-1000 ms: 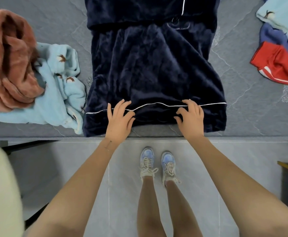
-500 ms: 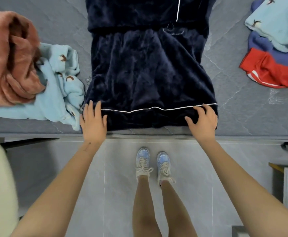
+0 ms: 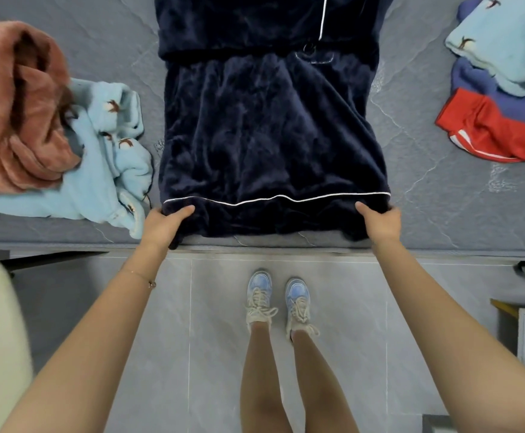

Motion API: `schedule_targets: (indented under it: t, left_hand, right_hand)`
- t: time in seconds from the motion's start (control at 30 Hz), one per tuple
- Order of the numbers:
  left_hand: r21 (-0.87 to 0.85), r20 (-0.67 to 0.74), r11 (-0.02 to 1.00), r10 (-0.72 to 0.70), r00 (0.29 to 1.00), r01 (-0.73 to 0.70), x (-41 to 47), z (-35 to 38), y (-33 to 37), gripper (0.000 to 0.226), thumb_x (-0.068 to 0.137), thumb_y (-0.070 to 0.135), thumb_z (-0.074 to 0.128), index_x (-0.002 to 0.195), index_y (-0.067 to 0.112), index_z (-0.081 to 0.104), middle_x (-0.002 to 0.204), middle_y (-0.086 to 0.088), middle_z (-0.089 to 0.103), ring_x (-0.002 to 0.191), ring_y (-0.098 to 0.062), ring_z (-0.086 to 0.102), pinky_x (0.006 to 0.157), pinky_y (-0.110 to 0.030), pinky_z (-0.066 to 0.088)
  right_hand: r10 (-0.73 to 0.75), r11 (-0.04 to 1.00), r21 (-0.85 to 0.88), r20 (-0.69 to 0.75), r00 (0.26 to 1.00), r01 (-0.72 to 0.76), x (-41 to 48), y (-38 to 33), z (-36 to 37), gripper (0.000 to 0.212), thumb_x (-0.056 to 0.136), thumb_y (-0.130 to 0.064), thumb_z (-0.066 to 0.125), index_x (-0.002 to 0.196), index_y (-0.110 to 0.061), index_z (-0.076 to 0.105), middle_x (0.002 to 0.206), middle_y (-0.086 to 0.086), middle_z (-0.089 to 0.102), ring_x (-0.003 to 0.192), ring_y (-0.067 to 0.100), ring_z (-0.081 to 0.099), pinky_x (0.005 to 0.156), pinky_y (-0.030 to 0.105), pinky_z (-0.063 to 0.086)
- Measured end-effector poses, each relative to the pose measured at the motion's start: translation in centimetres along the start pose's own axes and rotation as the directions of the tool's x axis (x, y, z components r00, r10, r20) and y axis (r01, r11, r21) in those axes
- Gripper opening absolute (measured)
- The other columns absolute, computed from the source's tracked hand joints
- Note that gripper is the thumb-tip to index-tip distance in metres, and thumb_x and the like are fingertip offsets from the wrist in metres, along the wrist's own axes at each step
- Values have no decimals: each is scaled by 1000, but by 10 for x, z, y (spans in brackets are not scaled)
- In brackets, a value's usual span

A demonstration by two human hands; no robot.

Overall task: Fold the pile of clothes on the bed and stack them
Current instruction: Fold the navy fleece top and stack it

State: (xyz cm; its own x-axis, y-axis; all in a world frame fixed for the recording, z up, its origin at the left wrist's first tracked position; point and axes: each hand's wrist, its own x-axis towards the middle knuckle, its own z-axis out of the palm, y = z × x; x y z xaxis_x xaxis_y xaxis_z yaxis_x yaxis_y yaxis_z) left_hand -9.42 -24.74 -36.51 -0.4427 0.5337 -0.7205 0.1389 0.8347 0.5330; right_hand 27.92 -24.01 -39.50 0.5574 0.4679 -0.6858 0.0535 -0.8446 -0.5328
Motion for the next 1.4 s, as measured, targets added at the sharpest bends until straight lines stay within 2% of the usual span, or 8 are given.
schedule_targets:
  t: [0.13, 0.3, 0.4, 0.5, 0.67, 0.97, 1.23, 1.4]
  left_hand:
    - [39, 124, 990, 132, 983, -138, -15, 9, -1, 37, 85, 14, 73, 115, 21, 52, 113, 3, 61, 106, -15, 57, 90, -25, 42]
    - [-110, 258, 959, 283, 924, -263, -35, 36, 24, 53, 94, 1, 55, 137, 24, 34, 131, 7, 49, 124, -14, 48, 105, -30, 39]
    - [-407, 281, 908, 230, 932, -101, -43, 48, 62, 46, 98, 2, 50, 126, 37, 42, 130, 6, 55, 117, -22, 58, 88, -49, 55]
    - [-639, 287, 769, 285, 915, -39, -38, 50, 114, 42, 97, 0, 50, 118, 36, 47, 130, 3, 56, 112, -23, 62, 75, -44, 58]
    - [-678, 231, 726, 362, 903, -118, -16, 56, 196, 44, 96, 2, 54, 129, 27, 41, 132, 3, 53, 117, -19, 57, 84, -44, 57]
    - [-710, 250, 700, 346, 904, -72, 62, 47, 308, 55, 98, 14, 55, 144, 27, 28, 144, 2, 43, 127, -24, 51, 99, -48, 50]
    - [-802, 165, 596, 282, 945, -38, 140, 31, 384, 52, 102, 18, 47, 149, 18, 24, 142, -10, 51, 120, -32, 59, 103, -48, 46]
    - [-789, 110, 609, 265, 958, -78, 177, 40, 419, 34, 103, 21, 47, 132, 24, 31, 144, -6, 47, 125, -24, 55, 105, -46, 45]
  right_hand:
    - [51, 999, 10, 135, 990, -53, -9, -3, 1, 39, 80, -27, 77, 113, -10, 64, 103, 5, 65, 89, 16, 59, 83, 28, 44]
    - [-34, 950, 304, 318, 948, -68, -36, -37, 20, 29, 84, -18, 73, 112, -17, 65, 109, 5, 71, 96, 18, 68, 84, 35, 55]
    - [-70, 897, 428, 383, 921, -110, -48, -74, 35, 28, 90, -18, 67, 117, -22, 60, 111, 1, 70, 97, 16, 68, 75, 31, 56]
    - [-110, 854, 509, 386, 916, -111, -53, -127, 47, 24, 93, -23, 63, 117, -25, 57, 109, -2, 69, 96, 14, 67, 68, 29, 57]
    - [-149, 815, 569, 389, 909, -110, -52, -212, 66, 33, 94, -25, 63, 124, -17, 54, 116, 3, 64, 100, 18, 64, 64, 32, 58]
    - [-52, 636, 761, 207, 977, -127, -26, -319, 123, 50, 93, -32, 62, 139, -17, 48, 132, 3, 56, 112, 20, 59, 65, 29, 58]
    - [-6, 428, 903, 17, 1000, -13, 42, -400, 108, 41, 101, -26, 51, 139, -13, 46, 129, 7, 58, 114, 27, 60, 74, 35, 60]
    - [-43, 368, 928, -50, 998, 62, 81, -443, 110, 31, 103, -19, 46, 133, -15, 39, 115, 2, 56, 92, 19, 62, 87, 41, 57]
